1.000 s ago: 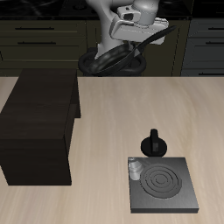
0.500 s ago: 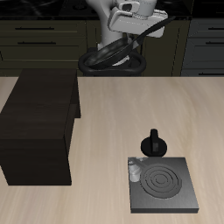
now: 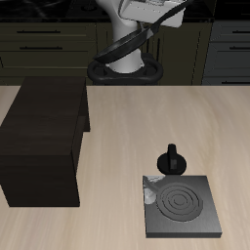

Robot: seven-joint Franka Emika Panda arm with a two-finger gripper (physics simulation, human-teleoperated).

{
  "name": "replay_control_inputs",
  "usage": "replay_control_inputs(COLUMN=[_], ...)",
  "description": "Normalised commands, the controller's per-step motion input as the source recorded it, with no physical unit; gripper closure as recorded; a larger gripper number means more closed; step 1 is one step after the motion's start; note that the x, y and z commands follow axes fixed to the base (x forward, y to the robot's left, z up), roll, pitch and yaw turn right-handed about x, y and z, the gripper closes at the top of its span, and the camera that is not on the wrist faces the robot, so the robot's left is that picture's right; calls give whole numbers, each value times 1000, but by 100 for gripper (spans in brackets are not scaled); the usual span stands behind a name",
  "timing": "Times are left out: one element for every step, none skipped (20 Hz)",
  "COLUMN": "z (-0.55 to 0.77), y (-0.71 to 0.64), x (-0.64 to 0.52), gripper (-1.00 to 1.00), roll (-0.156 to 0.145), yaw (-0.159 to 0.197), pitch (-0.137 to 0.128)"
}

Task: Place the frypan on top of the shelf

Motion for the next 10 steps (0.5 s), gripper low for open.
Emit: replay_control_inputs(z=[606,168,314,0,0,1175,407,-22,380,183], y=[-177,-47,-134,0,0,-419,-151,55,-274,-114], x=[-103,-22,-31,0,0,-215,-52,90,-61,79], gripper=[100,100,100,100,100,100,100,100,100,100], roll=[-15,11,-17,0,0,-18,1,0,-16,-19], yaw=[5,-4,-34,0,0,-6,15,0,15,-1], pitch=[-93,-18,-45,0,0,-158,-86,0,-55,-31])
